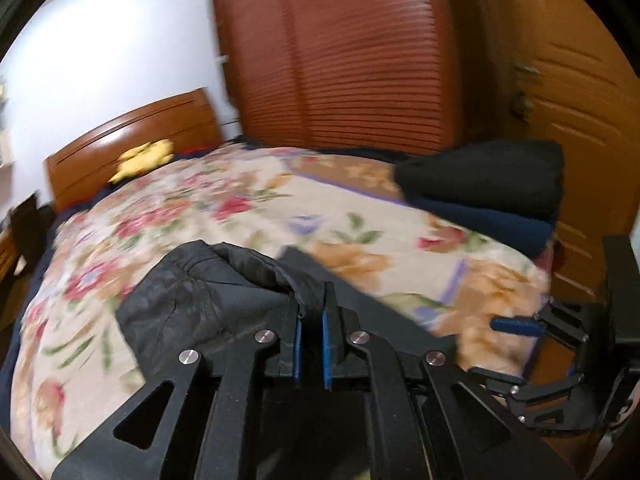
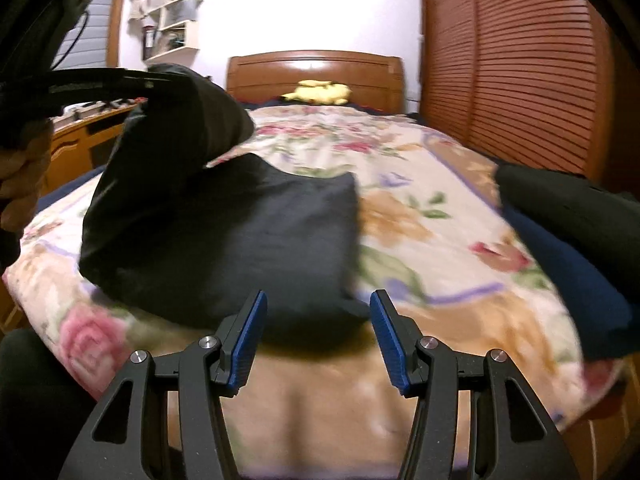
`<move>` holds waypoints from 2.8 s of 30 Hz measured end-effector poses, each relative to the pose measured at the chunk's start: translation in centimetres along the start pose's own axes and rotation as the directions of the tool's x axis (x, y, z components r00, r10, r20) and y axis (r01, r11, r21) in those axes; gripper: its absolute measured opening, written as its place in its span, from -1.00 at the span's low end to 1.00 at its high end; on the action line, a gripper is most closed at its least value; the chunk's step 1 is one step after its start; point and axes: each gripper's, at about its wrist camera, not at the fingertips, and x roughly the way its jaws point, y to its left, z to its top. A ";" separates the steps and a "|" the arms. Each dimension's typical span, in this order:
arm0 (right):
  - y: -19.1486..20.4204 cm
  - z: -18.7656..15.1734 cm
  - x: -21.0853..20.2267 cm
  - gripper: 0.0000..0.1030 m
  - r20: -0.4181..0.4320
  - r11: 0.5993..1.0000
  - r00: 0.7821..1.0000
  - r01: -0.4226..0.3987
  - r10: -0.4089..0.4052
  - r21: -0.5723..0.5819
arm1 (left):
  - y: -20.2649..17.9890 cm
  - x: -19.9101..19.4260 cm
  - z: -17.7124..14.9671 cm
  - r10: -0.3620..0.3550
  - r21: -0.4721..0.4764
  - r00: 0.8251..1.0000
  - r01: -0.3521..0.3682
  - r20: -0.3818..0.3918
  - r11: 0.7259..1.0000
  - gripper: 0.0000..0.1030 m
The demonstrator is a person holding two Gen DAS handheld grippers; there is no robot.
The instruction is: Fold large clothes
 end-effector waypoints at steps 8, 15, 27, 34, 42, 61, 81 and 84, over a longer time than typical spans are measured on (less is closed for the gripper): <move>-0.9 -0.8 -1.9 0.08 -0.014 0.998 0.999 0.050 -0.049 0.045 | -2.7 1.6 -2.0 -0.092 -0.031 0.993 0.090 -0.071 0.995 -0.85; -0.4 0.3 -1.7 0.08 0.011 0.999 1.000 0.027 -0.027 0.031 | -1.0 -2.1 -3.0 -0.055 -0.042 0.998 0.055 -0.001 0.998 -0.08; 3.0 5.2 -0.8 0.08 0.114 0.998 0.991 -0.068 0.067 0.008 | 6.9 -8.5 -7.2 0.088 -0.171 0.995 -0.079 0.045 0.982 0.61; 4.3 7.9 2.2 0.17 0.084 0.990 0.987 -0.141 0.139 0.020 | 10.7 -9.0 -11.1 0.165 -0.237 0.986 -0.162 -0.007 0.958 0.61; 5.1 8.2 7.1 0.28 -0.081 0.990 0.987 -0.140 0.141 0.022 | 12.7 -8.8 -14.2 0.179 -0.289 0.983 -0.183 -0.042 0.940 0.61; 6.1 8.4 9.4 -0.66 -0.155 0.971 0.963 -0.230 0.219 -0.060 | 12.7 -7.8 -15.9 0.164 -0.292 0.984 -0.176 -0.063 0.940 0.61; -0.3 6.8 3.7 -0.83 -0.098 0.995 0.995 -0.010 0.000 -0.101 | 12.3 -4.5 -12.5 0.123 -0.255 0.992 -0.128 -0.037 0.958 0.61; 0.1 5.2 4.3 -0.80 -0.107 0.996 0.994 -0.009 0.000 -0.092 | 12.6 -3.4 -11.8 0.124 -0.248 0.991 -0.130 -0.042 0.960 0.61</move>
